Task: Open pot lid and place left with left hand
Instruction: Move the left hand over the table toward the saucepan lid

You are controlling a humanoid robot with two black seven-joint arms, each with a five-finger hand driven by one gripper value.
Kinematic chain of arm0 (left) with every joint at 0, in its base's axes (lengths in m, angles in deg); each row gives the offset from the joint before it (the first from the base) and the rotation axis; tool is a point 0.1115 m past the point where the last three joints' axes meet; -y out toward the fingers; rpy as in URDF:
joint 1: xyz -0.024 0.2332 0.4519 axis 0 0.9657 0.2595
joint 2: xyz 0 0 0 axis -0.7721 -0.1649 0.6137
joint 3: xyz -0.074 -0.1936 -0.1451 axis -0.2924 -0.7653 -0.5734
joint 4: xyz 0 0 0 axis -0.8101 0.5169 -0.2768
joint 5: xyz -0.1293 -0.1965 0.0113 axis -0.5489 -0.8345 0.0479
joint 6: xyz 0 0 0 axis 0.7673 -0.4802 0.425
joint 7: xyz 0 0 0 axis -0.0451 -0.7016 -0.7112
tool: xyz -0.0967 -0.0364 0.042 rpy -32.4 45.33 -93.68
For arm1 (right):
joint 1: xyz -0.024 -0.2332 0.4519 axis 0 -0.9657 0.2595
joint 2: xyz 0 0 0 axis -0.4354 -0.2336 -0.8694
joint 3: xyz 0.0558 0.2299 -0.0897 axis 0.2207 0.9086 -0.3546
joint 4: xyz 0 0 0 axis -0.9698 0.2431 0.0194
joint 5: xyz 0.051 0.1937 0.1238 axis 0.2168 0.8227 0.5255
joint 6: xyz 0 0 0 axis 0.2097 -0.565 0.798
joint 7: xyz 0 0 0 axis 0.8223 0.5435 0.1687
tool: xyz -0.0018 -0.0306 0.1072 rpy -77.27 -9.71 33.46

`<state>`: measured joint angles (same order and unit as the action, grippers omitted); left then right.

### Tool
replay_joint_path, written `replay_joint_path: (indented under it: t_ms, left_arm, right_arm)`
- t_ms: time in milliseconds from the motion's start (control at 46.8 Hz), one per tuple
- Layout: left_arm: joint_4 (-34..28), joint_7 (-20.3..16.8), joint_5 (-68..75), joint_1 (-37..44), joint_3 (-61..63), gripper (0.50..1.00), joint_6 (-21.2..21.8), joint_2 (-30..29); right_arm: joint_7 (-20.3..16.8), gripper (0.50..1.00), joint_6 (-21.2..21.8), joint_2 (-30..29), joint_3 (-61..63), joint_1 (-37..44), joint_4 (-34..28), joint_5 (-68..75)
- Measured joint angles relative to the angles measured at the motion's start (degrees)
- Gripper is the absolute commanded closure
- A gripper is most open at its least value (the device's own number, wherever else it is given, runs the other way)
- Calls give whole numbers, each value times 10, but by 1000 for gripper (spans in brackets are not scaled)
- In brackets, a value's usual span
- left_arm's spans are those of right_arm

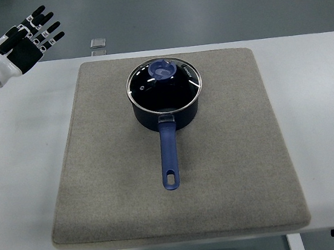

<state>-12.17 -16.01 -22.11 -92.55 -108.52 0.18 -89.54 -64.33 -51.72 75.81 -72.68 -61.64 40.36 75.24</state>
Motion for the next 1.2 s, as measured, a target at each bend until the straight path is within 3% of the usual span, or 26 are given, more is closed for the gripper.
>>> replay_joint_path:
  t_ms: [683, 790, 1004, 1196]
  left_arm:
    - [-14, -4, 12, -28, 10, 506, 0, -4]
    - [-14, -33, 43, -36, 19, 506, 0, -7]
    - [-15, -133, 220, -69, 37, 506, 0, -12]
    - [-11, -165, 347, -92, 38, 506, 0, -14]
  right_arm:
    - [0, 585, 0, 0, 0, 0, 0, 0]
    - [0, 585, 0, 0, 0, 0, 0, 0]
    - [0, 585, 0, 0, 0, 0, 0, 0]
    - [0, 585, 0, 0, 0, 0, 0, 0]
